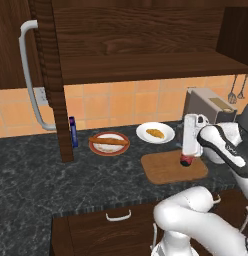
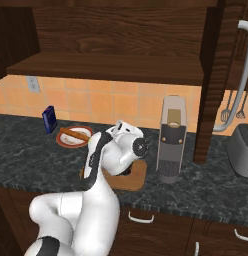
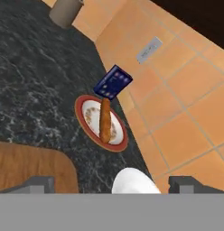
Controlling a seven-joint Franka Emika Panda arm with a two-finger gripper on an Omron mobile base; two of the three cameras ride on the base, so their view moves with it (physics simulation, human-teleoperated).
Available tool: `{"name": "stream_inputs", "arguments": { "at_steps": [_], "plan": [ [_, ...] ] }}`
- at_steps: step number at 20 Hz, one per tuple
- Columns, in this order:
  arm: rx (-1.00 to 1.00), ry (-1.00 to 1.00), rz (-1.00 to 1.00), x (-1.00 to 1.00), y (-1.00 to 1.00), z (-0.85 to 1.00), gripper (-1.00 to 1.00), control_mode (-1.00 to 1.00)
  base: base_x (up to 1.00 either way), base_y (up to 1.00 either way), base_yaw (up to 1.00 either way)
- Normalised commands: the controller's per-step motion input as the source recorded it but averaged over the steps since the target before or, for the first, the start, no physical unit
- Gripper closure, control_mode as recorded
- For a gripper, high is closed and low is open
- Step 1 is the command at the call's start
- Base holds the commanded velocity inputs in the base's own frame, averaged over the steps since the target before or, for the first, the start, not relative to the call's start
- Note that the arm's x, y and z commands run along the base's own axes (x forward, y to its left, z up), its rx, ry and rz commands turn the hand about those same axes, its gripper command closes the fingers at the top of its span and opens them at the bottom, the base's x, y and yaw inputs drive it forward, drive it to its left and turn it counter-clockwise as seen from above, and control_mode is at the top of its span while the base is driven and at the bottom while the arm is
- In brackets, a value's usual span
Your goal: From the different types of pastries on the counter, select a croissant and place it on the cutting board. Then retrieve a jar of jam from the cabinet and place it alongside the croissant on the cutting board.
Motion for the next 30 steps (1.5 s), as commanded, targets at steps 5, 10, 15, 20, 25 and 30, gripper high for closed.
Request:
{"name": "stream_inputs", "arguments": {
  "at_steps": [5,10,15,20,25,30],
  "plan": [
    [-0.13,0.12,-0.29,-0.75,0.13,0.75,-1.00,-1.00,0.00,0.00,0.00],
    [-0.17,0.64,-0.09,0.17,0.56,0.12,-1.00,-1.00,0.00,0.00,0.00],
    [0.21,0.64,0.00,0.78,-0.25,-0.04,-1.00,-1.00,0.00,0.00,0.00],
    [0.11,0.30,0.00,0.62,-0.33,-0.08,-1.00,-1.00,0.00,0.00,0.00],
    [-0.06,0.05,0.00,0.48,0.00,0.00,-1.00,-1.00,0.00,0.00,0.00],
    [-0.12,0.00,0.00,0.00,0.00,-0.08,-1.00,-1.00,0.00,0.00,0.00]
  ]
}}
